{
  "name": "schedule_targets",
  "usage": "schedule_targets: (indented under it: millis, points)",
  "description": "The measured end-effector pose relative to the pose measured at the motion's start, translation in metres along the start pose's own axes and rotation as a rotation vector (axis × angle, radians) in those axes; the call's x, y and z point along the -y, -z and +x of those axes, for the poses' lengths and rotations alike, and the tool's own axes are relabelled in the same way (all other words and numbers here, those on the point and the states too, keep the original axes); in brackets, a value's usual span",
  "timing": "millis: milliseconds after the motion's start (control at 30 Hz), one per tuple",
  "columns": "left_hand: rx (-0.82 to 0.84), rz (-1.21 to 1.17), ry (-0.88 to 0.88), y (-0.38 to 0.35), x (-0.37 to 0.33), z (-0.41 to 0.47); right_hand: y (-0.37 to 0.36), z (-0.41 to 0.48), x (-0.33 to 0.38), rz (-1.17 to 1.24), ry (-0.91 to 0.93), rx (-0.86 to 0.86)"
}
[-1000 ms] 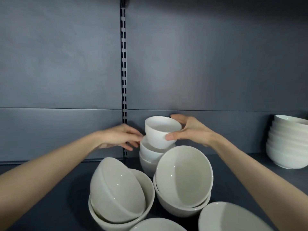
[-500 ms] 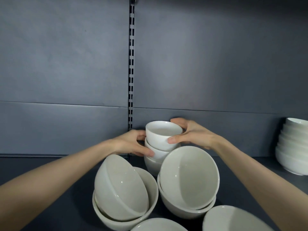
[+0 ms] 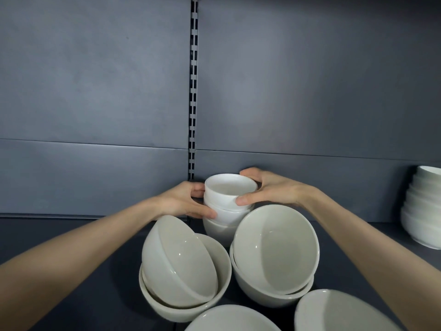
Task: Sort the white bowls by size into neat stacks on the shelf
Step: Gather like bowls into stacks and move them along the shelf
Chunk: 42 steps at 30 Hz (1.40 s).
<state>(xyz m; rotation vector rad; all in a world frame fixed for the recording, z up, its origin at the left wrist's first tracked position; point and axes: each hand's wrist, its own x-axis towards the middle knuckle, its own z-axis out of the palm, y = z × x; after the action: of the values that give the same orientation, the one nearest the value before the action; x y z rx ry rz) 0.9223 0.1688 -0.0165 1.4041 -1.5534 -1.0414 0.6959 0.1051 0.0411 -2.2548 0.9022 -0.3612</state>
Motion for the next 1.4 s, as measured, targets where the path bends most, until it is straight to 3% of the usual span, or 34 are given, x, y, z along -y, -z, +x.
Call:
schedule_targets:
  millis: [300, 1000, 1200, 1400]
  points:
    - [0.01, -0.048, 0.037, -0.003, 0.002, -0.002, -0.002, 0.002, -0.006, 0.029, 0.051, -0.009]
    - [-0.002, 0.151, 0.012, -0.002, -0.018, -0.017, 0.001, -0.001, 0.007, -0.084, 0.0, -0.002]
    - [-0.088, 0.392, 0.034, 0.007, -0.035, -0.025, 0.009, -0.018, 0.015, -0.048, -0.063, -0.079]
    - [-0.205, 0.338, -0.024, 0.014, -0.049, -0.053, 0.016, -0.049, 0.013, -0.042, -0.028, -0.187]
